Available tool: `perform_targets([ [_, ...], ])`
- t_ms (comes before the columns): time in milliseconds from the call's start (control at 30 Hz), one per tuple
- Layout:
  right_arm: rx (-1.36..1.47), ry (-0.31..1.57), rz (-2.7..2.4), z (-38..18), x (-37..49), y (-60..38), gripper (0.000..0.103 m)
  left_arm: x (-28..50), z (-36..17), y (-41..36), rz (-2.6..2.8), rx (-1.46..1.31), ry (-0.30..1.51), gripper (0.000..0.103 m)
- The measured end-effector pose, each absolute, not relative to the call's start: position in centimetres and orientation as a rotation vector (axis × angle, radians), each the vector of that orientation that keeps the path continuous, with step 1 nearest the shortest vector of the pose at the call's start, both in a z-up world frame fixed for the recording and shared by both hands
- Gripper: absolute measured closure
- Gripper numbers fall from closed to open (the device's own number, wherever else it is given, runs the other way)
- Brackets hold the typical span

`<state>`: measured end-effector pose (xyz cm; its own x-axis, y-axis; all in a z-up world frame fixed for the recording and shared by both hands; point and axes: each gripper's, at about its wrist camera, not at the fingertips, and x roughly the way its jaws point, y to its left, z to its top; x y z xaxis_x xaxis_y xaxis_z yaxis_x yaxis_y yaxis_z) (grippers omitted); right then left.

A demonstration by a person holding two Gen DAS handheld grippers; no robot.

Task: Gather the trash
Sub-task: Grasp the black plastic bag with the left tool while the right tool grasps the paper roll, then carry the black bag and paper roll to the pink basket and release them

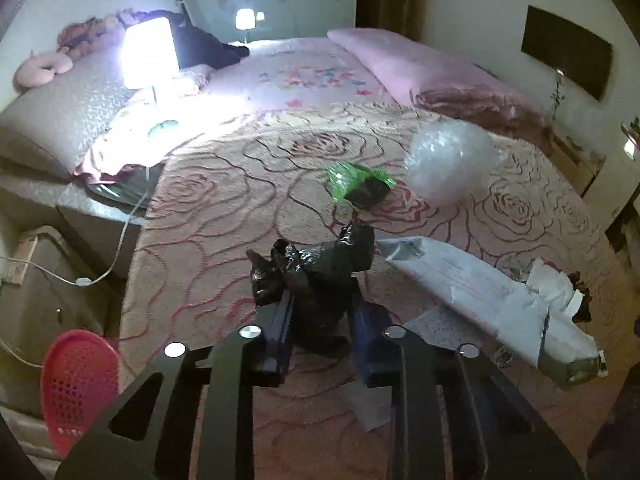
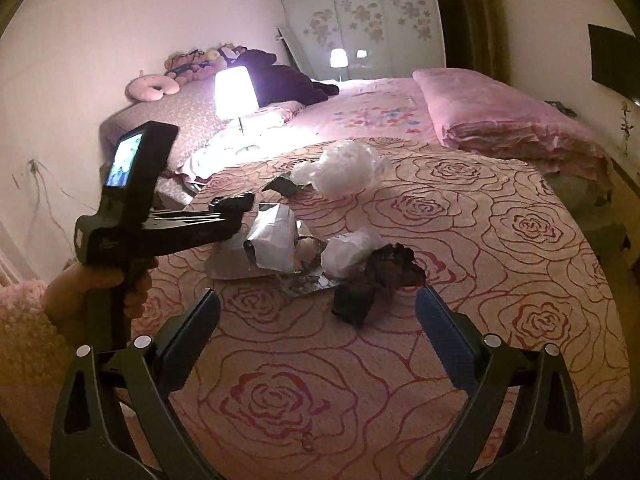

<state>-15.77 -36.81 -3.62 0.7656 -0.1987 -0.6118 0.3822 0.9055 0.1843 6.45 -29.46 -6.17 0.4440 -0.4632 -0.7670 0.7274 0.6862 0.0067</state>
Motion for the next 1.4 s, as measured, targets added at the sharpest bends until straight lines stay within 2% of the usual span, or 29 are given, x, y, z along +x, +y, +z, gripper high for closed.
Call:
perform_targets([
  [200,0.289,0.622,-0.292,-2.4,-13.8,-37.2,0.018,4.7,-4.2,-27.1,-0.729,0.359,0.728,0.082],
  [433,0.245,0.675,-0.263,-2.0,-9.3,-37.3,0.034,2.8,-3.0,-24.3,-0.68,0.379,0.668,0.082],
  [767,0.224,0.796,-0.225,-3.9,-3.6,-36.6,0.043,2.2,-2.9,-20.0,-0.623,0.34,0.675,0.082],
  [967,0.189,0.85,-0.226,-5.2,-2.7,-35.9,0.063,2.4,-3.2,-17.7,-0.591,0.333,0.684,0.082],
  [1167,0.177,0.842,-0.219,-5.0,-2.6,-35.3,0.067,2.6,-3.5,-15.4,-0.559,0.33,0.694,0.082],
  [1400,0.181,0.8,-0.188,-3.9,-2.8,-34.2,0.068,2.9,-3.0,-13.1,-0.518,0.317,0.686,0.082],
])
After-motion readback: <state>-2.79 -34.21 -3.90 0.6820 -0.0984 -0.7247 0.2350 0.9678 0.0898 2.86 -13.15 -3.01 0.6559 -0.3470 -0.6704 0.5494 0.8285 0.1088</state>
